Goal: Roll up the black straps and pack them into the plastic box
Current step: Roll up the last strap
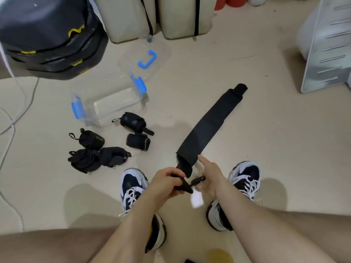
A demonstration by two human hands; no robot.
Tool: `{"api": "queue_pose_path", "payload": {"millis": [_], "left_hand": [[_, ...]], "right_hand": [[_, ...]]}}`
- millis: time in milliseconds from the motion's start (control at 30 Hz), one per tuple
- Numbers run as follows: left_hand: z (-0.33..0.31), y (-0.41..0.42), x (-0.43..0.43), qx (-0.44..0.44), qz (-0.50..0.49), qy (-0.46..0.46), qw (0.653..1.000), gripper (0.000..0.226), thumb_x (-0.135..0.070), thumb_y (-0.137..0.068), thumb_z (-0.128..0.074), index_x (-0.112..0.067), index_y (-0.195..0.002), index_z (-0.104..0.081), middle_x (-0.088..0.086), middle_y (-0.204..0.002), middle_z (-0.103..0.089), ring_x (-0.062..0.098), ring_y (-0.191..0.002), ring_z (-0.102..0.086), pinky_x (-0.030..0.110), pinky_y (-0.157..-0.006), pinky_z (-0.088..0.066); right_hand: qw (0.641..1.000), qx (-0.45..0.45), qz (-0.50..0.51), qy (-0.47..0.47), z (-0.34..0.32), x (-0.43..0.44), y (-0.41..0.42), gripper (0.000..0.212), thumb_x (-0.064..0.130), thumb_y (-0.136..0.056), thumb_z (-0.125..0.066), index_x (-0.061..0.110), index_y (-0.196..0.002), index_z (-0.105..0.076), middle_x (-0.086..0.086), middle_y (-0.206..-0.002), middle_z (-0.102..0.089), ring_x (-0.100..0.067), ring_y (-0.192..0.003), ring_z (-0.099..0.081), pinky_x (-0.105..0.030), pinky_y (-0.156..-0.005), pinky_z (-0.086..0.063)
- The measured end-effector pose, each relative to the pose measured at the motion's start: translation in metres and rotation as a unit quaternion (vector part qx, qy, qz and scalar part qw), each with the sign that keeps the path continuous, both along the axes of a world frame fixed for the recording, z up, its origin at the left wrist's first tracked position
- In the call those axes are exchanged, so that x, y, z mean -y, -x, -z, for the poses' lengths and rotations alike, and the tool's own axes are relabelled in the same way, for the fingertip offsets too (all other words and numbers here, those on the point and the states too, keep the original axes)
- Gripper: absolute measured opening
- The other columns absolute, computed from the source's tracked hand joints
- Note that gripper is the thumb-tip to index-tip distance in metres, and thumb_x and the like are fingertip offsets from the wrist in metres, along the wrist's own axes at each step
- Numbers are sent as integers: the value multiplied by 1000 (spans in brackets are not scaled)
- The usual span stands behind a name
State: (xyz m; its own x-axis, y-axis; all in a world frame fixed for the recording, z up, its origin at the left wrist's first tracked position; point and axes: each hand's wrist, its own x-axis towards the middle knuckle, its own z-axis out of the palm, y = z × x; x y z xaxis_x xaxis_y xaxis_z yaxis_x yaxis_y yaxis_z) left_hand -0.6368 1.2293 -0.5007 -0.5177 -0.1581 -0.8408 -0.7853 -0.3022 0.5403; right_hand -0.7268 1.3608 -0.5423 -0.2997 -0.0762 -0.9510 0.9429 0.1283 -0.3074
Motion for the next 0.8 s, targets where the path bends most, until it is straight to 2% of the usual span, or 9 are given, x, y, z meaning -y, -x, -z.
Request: {"api": "queue_pose_path", "payload": {"millis": [100, 200, 233, 300, 400, 467, 567, 700, 800], "left_hand": [[-11, -13, 5, 8, 5, 16, 1000, 24, 9, -92, -49, -8, -95, -66, 22, -100, -64, 19, -59, -61, 23, -53, -49], [-17, -28, 6, 18, -11, 20, 1000, 18, 8, -92, -52, -5, -98, -63, 21, -97, -59, 19, -58, -55, 21, -51, -50], [-17, -32, 6, 21, -9, 30, 999, 16, 7, -93, -54, -5, -99, -62, 19, -94, -58, 18, -56, -53, 21, -51, -50], [-14, -41, 5, 28, 16, 66, 997, 13, 5, -92, -58, -6, -98, -63, 17, -95, -60, 16, -57, -56, 21, -54, -51], [-11, -46, 5, 31, 49, 108, 992, 12, 4, -90, -63, -6, -98, -64, 18, -99, -63, 17, -64, -62, 19, -54, -50], [-7, -46, 5, 27, 49, 127, 990, 10, 2, -90, -66, -4, -98, -66, 18, -95, -65, 18, -66, -63, 17, -53, -50], [-2, -43, 5, 21, 31, 150, 988, 7, -7, -93, -65, -4, -95, -71, 15, -85, -67, 15, -60, -62, 19, -57, -54], [0, -38, 9, 27, 20, 193, 981, 11, -10, -94, -63, -14, -99, -72, 9, -89, -69, 14, -57, -65, 27, -68, -60], [-2, -35, 12, 19, 26, 183, 983, 15, -7, -94, -61, -19, -97, -70, 11, -93, -68, 15, -59, -67, 22, -59, -57]], "right_hand": [[992, 108, -8, 65, -9, -10, -34, 74, 66, -81, -67, 22, -137, -44, -22, -130, -59, -38, -111, -64, -52, -83, -56], [978, 149, 15, 144, -26, -10, -62, 65, 62, -87, -62, 7, -121, -59, -19, -103, -74, -33, -105, -68, -45, -95, -49], [979, 135, 16, 153, -34, -7, -67, 54, 59, -90, -60, 9, -112, -64, -15, -95, -76, -30, -104, -67, -44, -98, -46], [980, 107, 34, 164, -44, -4, -73, 43, 57, -91, -60, 19, -110, -66, -13, -104, -75, -30, -108, -65, -44, -102, -45], [985, 72, 17, 158, -53, -2, -76, 54, 68, -82, -65, 24, -114, -68, -12, -118, -68, -30, -109, -66, -45, -94, -54], [993, 17, -40, 105, -47, 1, -80, 41, 51, -86, -72, 15, -107, -69, -12, -114, -70, -23, -101, -68, -37, -86, -57], [997, -41, -13, 70, -39, 4, -88, 2, 4, -91, -68, 6, -90, -69, -18, -102, -69, -25, -88, -66, -29, -70, -55], [996, -32, 25, 83, -34, 6, -95, 9, -6, -90, -64, 3, -92, -66, -18, -95, -66, -27, -82, -65, -29, -67, -54], [994, -23, 39, 99, -34, 9, -96, 14, -8, -91, -62, 3, -99, -62, -23, -102, -65, -29, -78, -67, -29, -65, -56]]}}
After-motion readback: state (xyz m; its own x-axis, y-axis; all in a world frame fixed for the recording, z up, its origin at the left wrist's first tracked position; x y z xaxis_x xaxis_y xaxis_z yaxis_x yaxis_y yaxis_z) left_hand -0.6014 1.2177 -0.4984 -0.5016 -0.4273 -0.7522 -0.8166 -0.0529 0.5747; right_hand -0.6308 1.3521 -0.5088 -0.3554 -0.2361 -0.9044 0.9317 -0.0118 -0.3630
